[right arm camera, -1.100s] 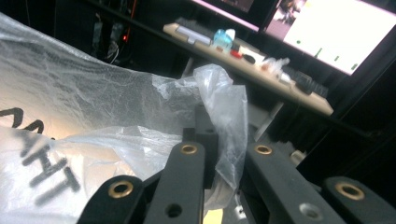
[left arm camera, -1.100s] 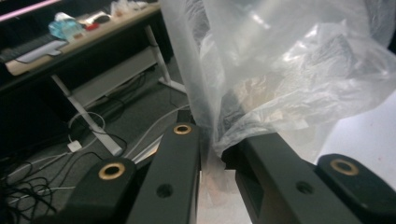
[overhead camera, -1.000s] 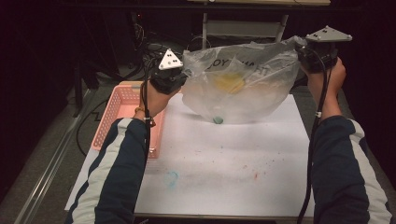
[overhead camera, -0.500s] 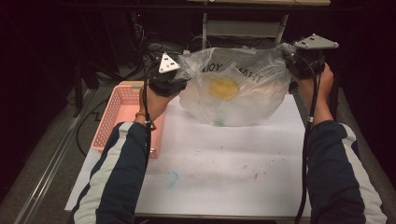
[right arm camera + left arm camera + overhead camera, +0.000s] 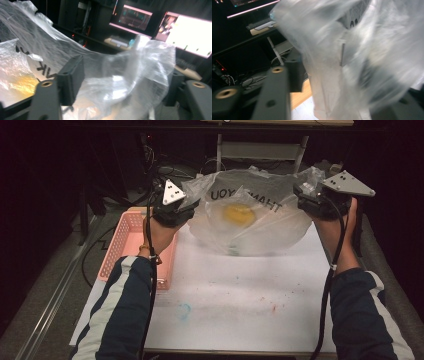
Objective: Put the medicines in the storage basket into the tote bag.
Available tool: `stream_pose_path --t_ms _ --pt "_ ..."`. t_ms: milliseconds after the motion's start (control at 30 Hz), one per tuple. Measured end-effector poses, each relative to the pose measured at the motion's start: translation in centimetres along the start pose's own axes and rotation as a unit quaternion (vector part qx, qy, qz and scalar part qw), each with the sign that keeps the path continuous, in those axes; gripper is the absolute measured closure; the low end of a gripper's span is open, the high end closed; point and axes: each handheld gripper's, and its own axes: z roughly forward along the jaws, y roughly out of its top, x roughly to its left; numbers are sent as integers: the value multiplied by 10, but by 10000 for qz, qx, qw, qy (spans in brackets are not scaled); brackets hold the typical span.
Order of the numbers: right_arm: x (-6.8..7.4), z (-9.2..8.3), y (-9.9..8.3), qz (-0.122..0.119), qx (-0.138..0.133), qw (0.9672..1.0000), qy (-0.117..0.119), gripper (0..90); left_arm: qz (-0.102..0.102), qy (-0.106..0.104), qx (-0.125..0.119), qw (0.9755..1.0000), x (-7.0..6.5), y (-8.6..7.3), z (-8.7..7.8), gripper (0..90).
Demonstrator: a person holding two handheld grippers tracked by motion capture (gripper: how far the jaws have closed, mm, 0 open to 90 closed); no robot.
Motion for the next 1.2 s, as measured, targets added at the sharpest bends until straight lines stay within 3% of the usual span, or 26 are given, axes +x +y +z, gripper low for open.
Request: stream_pose_path --t_ms 100,200,367,467,600,1000,1200 --pt "4 -15 7 0 -247 9997 93 267 17 -17 38 10000 -1 -1 3 619" --pt "10 -30 11 -98 -477 9986 195 266 0 52 -9 10000 -2 -1 2 543" --pt "17 -39 1 -106 -381 9988 297 261 70 179 -135 9997 -3 -2 -11 314" --pt "16 -41 -10 -62 -257 9992 313 258 93 97 -332 9994 -1 0 -26 280" --pt "15 -41 -23 -54 -89 9994 318 258 168 123 -589 9980 2 6 -47 261" --pt "8 -35 -40 7 204 9996 210 272 261 67 -702 9972 10 7 -79 242" --pt "0 -35 -45 116 197 9995 225 369 410 -44 -562 9976 9 3 -87 242"
